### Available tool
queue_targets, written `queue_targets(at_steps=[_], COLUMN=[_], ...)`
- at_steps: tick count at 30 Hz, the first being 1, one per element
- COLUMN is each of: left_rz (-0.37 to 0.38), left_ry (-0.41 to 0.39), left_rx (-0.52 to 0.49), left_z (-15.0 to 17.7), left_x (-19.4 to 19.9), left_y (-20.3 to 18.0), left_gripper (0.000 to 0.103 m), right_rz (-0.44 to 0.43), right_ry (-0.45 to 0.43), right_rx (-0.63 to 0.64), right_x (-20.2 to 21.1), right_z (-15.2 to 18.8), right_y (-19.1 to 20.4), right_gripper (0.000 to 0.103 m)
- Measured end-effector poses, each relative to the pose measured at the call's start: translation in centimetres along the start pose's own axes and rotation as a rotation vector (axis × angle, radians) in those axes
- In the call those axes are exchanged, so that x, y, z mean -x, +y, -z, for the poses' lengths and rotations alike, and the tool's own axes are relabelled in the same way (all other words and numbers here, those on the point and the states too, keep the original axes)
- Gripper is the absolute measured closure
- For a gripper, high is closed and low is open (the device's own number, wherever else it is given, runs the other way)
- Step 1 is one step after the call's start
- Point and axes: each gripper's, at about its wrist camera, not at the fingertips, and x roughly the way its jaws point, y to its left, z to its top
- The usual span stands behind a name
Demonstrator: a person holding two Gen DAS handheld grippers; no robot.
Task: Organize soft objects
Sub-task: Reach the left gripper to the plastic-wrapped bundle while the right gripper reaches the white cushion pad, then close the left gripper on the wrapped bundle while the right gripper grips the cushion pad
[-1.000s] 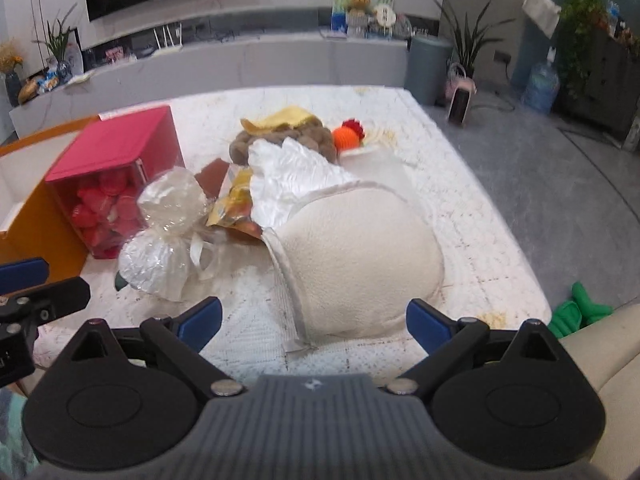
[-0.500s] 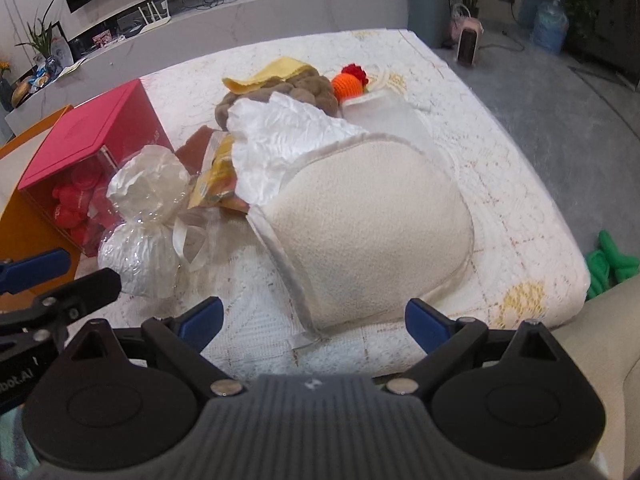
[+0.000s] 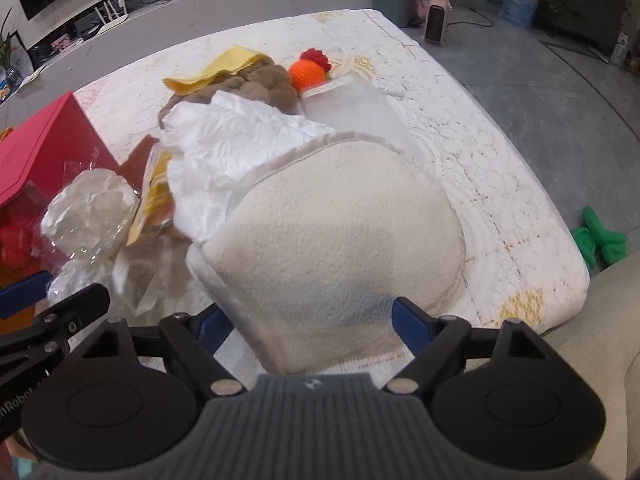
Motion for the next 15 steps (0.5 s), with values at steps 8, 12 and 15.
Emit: queue_targets(at_steps=[8,12,15], left_rz=[-0.034,-0.027,-0.021], left_ry=[0.000,-0.018,-0.043], left_rx=[-0.014,-0.002,0.009], left_z=[0.5,0.7,0.9], left_x=[0.0,1.0,2.5], left_y=[-0.3,-0.1,0.1], left_gripper=[0.053,0.060,0.061], right_rz=[0.005,-0.004,-0.004], right_ry=[-0.008,-0.019,-0.053], right_rx=[-0.030,-0.065,-0.064], right_x=[0.2,0.7,1.9], right_z=[0.5,0.9,1.4], right_y=[-0.6,-1.4,-1.4], right_gripper=[0.073,0.088,0.090])
